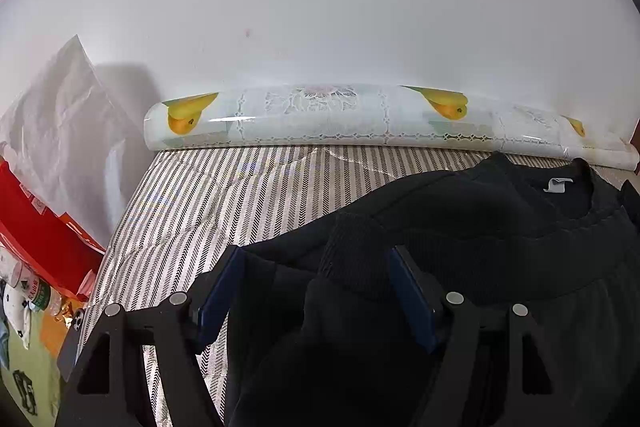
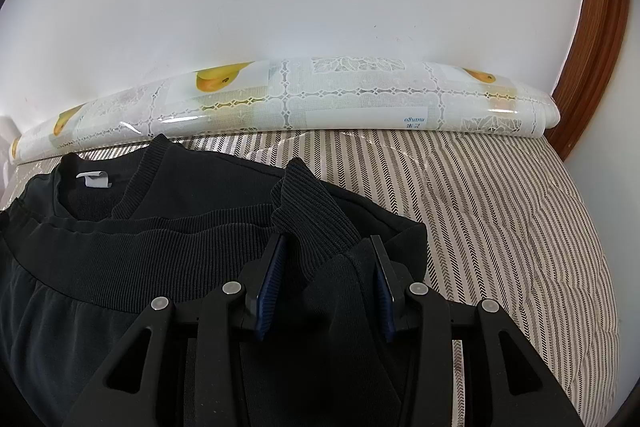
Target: Fold small clothes
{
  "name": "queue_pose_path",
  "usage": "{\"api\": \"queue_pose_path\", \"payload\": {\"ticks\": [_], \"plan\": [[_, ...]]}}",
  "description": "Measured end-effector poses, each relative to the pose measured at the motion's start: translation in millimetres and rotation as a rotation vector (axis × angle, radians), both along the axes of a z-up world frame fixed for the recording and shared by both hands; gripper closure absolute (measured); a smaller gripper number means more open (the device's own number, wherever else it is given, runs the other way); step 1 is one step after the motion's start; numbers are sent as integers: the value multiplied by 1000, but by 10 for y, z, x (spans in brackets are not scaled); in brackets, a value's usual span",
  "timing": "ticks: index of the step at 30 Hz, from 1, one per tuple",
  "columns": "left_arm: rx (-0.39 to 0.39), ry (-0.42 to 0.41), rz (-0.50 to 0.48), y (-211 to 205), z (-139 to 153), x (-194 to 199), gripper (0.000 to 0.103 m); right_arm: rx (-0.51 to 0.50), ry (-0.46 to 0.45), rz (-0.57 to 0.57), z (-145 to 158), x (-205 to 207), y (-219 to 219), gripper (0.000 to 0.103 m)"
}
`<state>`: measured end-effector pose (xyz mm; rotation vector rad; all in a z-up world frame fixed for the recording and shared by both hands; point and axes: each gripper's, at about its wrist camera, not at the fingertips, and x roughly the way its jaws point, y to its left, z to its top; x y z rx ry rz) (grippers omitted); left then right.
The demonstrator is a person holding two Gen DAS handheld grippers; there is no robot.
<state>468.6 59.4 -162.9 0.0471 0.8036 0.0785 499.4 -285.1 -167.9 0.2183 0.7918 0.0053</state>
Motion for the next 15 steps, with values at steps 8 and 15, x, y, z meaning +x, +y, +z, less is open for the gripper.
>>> {"api": "queue_pose_path", "payload": {"ticks": [8, 15], "plan": [[-1, -8, -7, -10, 11, -2, 31, -4, -1, -2, 4, -7, 2, 62], [-12, -15, -14, -7, 20, -18, 31, -11, -2, -4, 16, -19, 14, 61]]}}
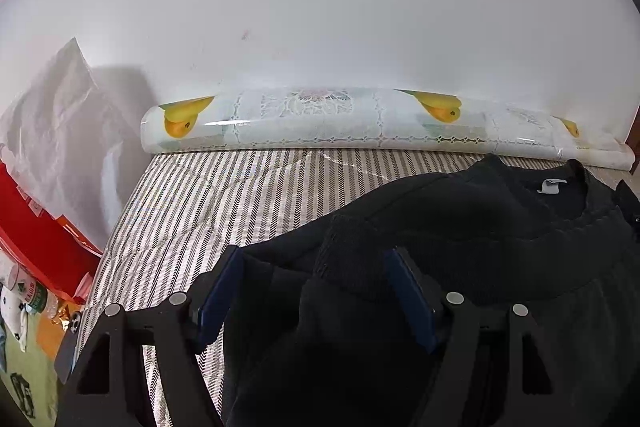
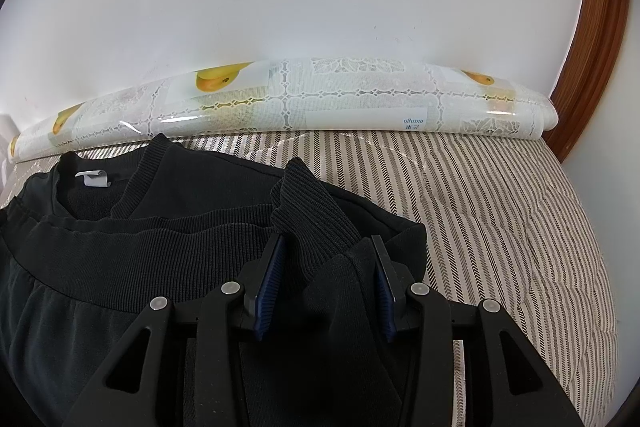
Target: Fold small clothes
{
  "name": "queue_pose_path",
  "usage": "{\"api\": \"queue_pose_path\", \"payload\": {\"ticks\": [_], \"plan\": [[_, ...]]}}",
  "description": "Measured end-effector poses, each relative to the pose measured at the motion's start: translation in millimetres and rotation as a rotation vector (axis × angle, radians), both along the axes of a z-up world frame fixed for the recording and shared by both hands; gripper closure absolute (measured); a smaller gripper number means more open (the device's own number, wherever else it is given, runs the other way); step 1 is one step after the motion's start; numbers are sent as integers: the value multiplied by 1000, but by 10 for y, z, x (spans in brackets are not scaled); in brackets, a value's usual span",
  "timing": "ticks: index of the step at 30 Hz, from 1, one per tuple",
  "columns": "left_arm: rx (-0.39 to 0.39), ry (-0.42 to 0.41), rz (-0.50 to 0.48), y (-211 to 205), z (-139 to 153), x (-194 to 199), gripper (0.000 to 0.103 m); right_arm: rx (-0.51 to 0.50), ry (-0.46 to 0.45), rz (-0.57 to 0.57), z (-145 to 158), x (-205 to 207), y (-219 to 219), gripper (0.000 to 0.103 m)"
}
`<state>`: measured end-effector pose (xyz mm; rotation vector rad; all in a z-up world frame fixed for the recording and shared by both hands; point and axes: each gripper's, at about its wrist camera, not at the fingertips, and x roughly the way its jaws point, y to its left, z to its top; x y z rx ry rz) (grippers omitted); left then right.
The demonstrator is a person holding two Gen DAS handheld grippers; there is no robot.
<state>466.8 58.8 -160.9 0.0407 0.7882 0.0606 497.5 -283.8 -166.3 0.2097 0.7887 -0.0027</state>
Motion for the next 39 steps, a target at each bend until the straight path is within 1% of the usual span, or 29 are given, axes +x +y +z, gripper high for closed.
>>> {"api": "queue_pose_path", "payload": {"ticks": [5, 12, 14, 16, 18, 20, 26, 29, 31, 33, 35, 37, 39], "plan": [[-4, -11, -2, -5, 14, -19, 30, -8, -5, -5, 7, -12, 7, 60], [-7, -23, -6, -18, 31, -36, 25, -11, -11, -4, 13, -29, -16, 59], [-10, -31, -10, -18, 41, -50, 25, -15, -19, -17, 25, -48, -25, 58], [-17, -44, -14, -14, 58, -69, 25, -25, -35, -54, 49, -85, -59, 52], [-31, -57, -17, -5, 78, -89, 25, -10, -46, -78, 58, -112, -118, 50], [-40, -63, -19, 7, 84, -83, 25, 12, -39, -92, 45, -107, -174, 50], [-43, -55, -13, 22, 77, -66, 25, 21, -38, -123, 54, -118, -226, 45], [-61, -55, -11, 56, 82, -66, 24, 56, -59, -149, 70, -161, -329, 44], [-87, -44, -17, 96, 76, -54, 24, 69, -64, -160, 105, -219, -393, 44], [-112, -38, -16, 135, 69, -44, 24, 27, -99, -171, 232, -384, -413, 44], [-127, -38, -17, 154, 74, -46, 24, -2, -111, -172, 333, -546, -421, 42], [-116, -47, -22, 128, 96, -66, 24, -9, -98, -141, 390, -678, -409, 42], [-89, -69, -39, 63, 146, -116, 24, -47, -79, -124, 434, -856, -379, 42]]}}
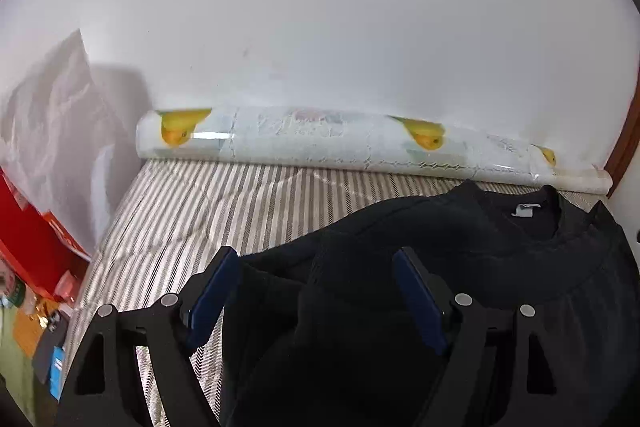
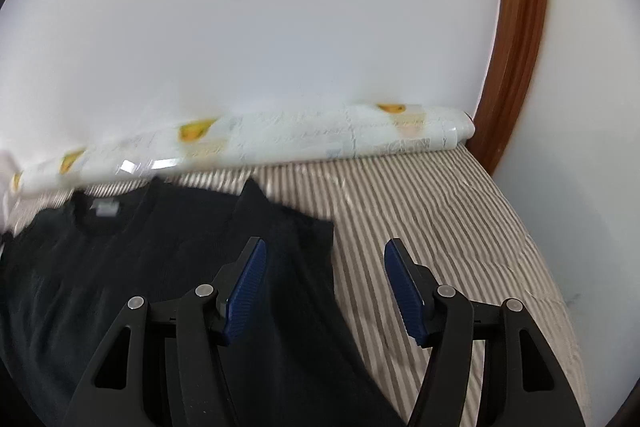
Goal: Fold small clothes
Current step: 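Open the right gripper and withdraw both grippers from the folded sweatshirt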
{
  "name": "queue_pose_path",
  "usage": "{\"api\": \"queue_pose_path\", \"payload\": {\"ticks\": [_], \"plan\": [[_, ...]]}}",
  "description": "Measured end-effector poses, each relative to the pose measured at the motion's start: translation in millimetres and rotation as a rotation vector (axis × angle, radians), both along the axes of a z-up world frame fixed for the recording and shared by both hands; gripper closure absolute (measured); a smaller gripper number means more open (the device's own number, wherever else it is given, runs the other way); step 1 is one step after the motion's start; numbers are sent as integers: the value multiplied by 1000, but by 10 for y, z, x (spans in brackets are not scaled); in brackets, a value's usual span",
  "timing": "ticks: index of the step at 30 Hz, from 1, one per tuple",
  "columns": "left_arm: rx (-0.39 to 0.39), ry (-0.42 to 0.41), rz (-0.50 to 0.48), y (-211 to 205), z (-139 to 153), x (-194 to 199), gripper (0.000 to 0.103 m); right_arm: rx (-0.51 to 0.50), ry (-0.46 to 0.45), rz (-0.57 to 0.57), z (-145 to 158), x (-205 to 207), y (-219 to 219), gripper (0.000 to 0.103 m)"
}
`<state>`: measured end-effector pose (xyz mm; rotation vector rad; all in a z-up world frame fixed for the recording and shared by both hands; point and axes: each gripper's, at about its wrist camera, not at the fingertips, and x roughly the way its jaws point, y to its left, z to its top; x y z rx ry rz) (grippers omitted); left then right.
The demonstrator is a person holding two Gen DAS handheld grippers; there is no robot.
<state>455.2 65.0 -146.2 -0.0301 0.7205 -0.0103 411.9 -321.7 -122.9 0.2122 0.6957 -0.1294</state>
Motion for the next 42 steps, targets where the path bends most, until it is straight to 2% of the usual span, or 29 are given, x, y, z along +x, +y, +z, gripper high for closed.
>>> {"api": "queue_pose_path", "payload": {"ticks": [3, 6, 9, 14, 16, 20, 23, 27, 30, 33, 37, 39, 41, 42], "plan": [[19, -16, -23, -107, 107, -96, 24, -15, 18, 22, 0, -360, 0, 42], [32, -34, -44, -204, 239, -299, 24, 25, 62, 46, -116, -724, -56, 42], [23, -18, -48, -194, 270, -663, 24, 41, 102, 67, -216, -980, -58, 42], [8, 3, 6, 124, 226, -1328, 24, 135, 115, 80, -388, -1337, -53, 42], [-1, 10, 55, 303, 189, -1653, 26, 141, 117, 68, -459, -1420, -33, 42], [-106, 53, 79, 556, 59, -2121, 26, 170, 78, 46, -531, -1635, -23, 42], [-95, 59, 94, 605, -57, -2346, 26, 187, 67, 46, -545, -1698, -18, 42], [-134, 58, 127, 709, -127, -2411, 26, 190, 60, 49, -548, -1681, -6, 42], [-122, 50, 166, 786, -176, -2305, 26, 199, 56, 53, -574, -1645, 12, 42], [-173, 96, 128, 821, -249, -2159, 26, 209, 49, 55, -613, -1582, 14, 40], [-145, 117, 66, 670, -314, -2006, 26, 256, 46, 46, -664, -1459, -30, 37], [-153, 118, 51, 618, -339, -1953, 32, 283, 52, 50, -698, -1403, -34, 37], [-171, 112, 34, 589, -338, -1948, 48, 296, 54, 60, -727, -1361, -31, 38], [-181, 105, 15, 567, -328, -1959, 55, 302, 46, 71, -729, -1351, -26, 45]]}}
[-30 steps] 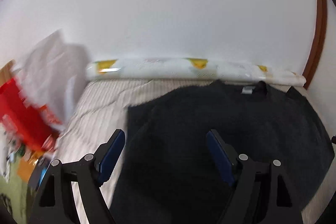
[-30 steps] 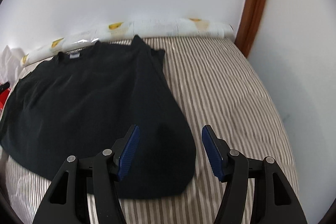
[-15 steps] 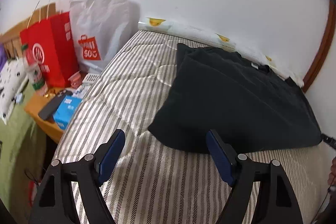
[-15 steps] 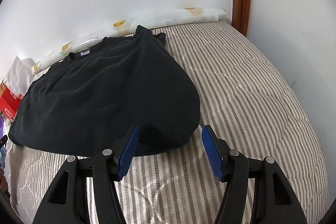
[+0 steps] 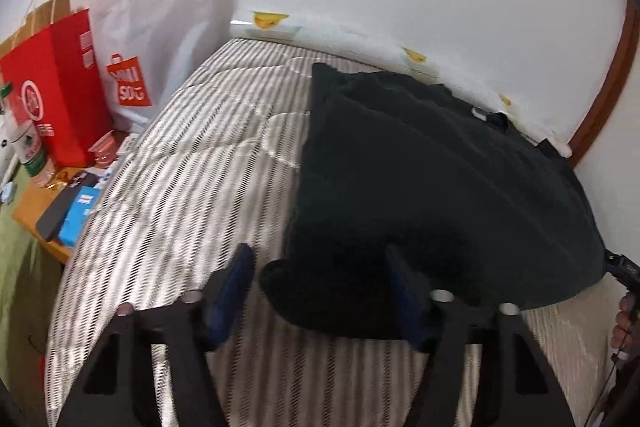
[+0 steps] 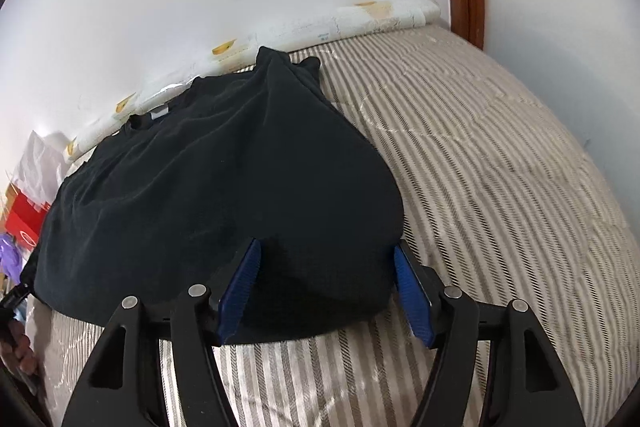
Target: Fold small clothes
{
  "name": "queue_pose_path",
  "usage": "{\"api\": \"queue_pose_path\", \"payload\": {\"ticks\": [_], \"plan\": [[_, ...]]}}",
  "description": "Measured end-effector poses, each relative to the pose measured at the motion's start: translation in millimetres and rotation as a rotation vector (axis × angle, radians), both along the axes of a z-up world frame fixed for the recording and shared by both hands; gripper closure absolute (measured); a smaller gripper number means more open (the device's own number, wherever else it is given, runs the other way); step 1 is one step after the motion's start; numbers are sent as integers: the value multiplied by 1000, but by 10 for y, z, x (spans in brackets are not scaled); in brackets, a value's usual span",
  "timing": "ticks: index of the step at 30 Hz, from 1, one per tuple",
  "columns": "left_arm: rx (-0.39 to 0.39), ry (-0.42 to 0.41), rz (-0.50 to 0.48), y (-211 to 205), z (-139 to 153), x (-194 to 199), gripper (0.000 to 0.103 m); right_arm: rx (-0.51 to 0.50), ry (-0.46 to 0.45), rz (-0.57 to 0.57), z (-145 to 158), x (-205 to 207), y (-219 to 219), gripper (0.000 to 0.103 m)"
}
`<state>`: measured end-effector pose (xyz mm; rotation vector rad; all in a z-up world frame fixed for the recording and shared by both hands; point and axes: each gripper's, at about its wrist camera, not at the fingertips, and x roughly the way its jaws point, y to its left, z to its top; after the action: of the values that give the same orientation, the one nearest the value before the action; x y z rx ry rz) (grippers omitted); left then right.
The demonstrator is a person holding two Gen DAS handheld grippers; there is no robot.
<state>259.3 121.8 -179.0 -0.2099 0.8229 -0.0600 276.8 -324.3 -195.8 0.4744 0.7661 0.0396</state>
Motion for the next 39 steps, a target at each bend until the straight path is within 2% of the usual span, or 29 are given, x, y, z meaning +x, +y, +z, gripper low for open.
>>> {"api": "queue_pose_path", "payload": {"ticks": [1, 2, 3, 4, 5, 11, 16, 19, 27, 29, 33, 36, 37, 38, 39], "plan": [[0, -4, -14, -27, 11, -14, 65, 6, -15, 16, 4, -7, 8, 57], [20, -12, -11, -54, 29, -32, 75, -10, -30, 17, 25, -29, 23, 61], [40, -24, -13, -82, 53, -62, 81, -21, -42, 24, 45, -48, 41, 70], [43, -28, -15, -87, 67, -78, 85, -31, -55, 37, 73, -87, 63, 76], [41, -26, -10, -84, 79, -99, 86, -40, -61, 38, 90, -111, 75, 77], [-19, -24, 13, -2, 132, -360, 88, -56, -83, 42, 173, -371, 83, 80], [-12, -32, 0, -43, 151, -736, 88, -55, -91, 46, 210, -702, 18, 79], [-24, -28, 4, -45, 126, -1031, 88, -76, -96, 61, 206, -1004, 20, 79], [8, -38, -21, -170, 99, -1641, 88, -139, -90, 63, 124, -1525, 19, 79], [11, -39, -22, -187, 92, -1707, 87, -150, -84, 62, 111, -1587, 20, 78], [20, -49, -10, -185, 83, -1772, 83, -223, -49, 46, 127, -1607, 71, 68], [35, -26, -6, -148, 72, -1846, 76, -267, -91, -26, 315, -1735, 50, 65], [37, -23, -5, -126, 68, -1886, 66, -276, -105, -44, 383, -1743, 54, 62], [33, -23, 2, -98, 64, -1910, 52, -288, -133, -52, 494, -1759, 87, 60], [13, -29, 12, -58, 60, -1971, 47, -290, -146, -45, 554, -1772, 131, 57]]}}
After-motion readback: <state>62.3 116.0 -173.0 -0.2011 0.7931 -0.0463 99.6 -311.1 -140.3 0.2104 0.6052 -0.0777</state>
